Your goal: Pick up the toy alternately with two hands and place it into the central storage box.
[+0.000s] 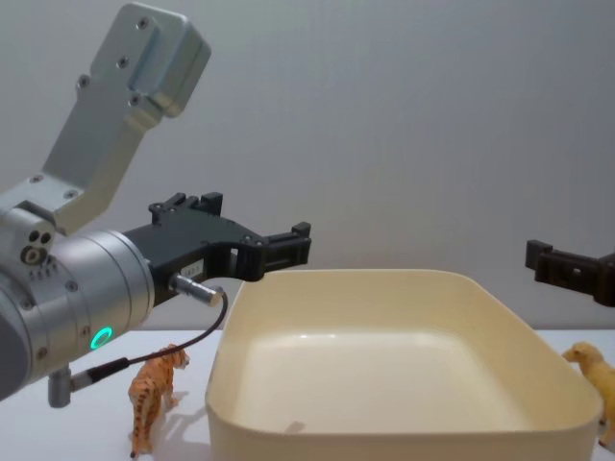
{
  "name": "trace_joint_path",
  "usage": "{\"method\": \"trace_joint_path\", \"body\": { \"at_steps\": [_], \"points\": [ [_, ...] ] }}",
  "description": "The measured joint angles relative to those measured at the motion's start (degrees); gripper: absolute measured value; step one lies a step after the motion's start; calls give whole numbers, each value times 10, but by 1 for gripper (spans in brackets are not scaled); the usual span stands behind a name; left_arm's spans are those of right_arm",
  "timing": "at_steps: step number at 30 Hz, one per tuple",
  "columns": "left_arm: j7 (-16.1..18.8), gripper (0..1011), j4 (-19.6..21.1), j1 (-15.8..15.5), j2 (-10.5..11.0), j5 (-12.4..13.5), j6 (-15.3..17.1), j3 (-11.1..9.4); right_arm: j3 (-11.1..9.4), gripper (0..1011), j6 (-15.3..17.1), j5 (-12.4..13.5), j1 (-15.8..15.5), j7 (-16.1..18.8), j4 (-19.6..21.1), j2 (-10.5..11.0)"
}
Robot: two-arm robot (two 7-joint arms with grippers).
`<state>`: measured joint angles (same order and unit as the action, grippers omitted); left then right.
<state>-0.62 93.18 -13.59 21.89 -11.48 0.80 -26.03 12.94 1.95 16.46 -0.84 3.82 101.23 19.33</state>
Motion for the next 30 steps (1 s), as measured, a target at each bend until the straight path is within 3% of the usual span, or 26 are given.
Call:
{"method": "trace_joint_path", "body": {
  "at_steps": [30],
  "points": [
    [0,1001,0,0,0,0,0,0,0,1003,0,0,0,0,0,0]
  ]
}}
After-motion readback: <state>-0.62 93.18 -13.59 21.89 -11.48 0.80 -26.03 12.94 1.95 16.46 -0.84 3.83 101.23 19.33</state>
